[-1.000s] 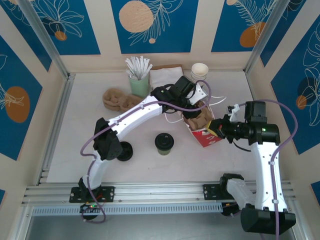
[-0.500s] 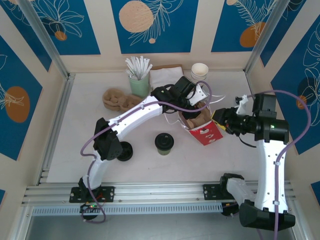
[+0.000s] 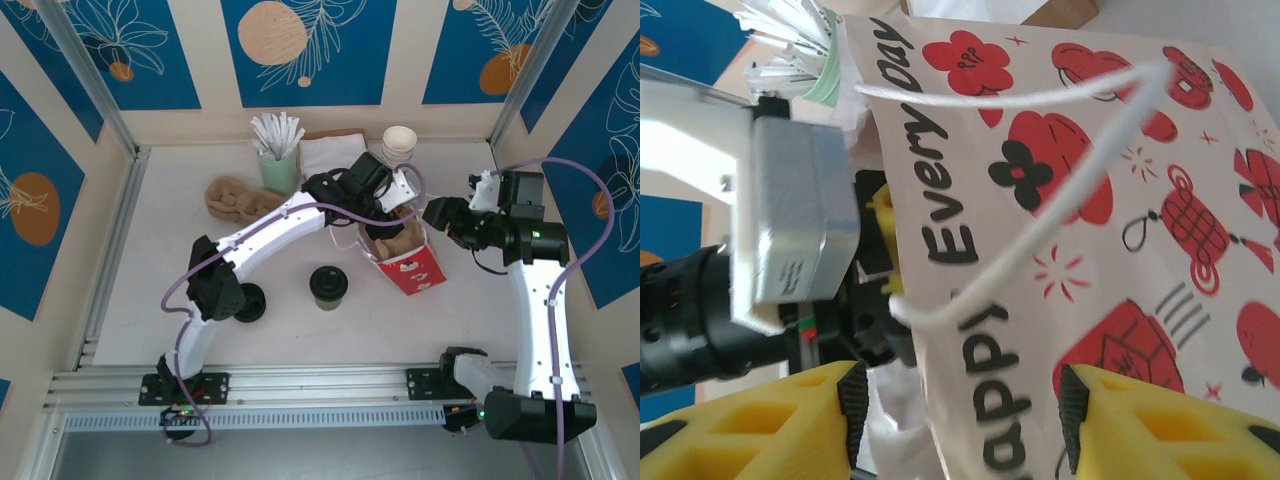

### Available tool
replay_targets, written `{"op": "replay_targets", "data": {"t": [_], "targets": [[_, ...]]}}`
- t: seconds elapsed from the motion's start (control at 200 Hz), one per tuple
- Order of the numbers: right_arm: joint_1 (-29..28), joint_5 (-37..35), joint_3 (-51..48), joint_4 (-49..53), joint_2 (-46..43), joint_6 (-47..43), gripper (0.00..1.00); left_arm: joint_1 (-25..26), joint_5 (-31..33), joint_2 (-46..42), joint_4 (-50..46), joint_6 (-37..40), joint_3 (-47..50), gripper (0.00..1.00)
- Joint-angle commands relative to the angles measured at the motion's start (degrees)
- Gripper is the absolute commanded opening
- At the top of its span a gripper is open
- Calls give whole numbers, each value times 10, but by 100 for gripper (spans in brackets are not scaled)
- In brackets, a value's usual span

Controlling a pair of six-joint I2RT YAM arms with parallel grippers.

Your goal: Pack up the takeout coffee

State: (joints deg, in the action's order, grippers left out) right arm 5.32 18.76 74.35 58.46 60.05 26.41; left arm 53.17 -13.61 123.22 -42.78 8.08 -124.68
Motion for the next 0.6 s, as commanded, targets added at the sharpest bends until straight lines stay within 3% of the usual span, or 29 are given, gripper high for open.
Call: {"op": "replay_targets", "data": {"t": [0.0, 0.165, 0.45, 0.595], "targets": [[-15, -16, -3, -25, 14, -18, 56, 4, -37, 7, 15, 18, -20, 33], [-31, -50, -5, -28, 34, -25, 55, 3, -51, 10, 17, 23, -20, 34], [-38, -101, -14, -23, 45, -29, 23, 2, -79, 17, 10, 60, -22, 35], [-46, -123, -12, -16, 42, -34, 15, 3, -94, 22, 3, 83, -24, 35]]}}
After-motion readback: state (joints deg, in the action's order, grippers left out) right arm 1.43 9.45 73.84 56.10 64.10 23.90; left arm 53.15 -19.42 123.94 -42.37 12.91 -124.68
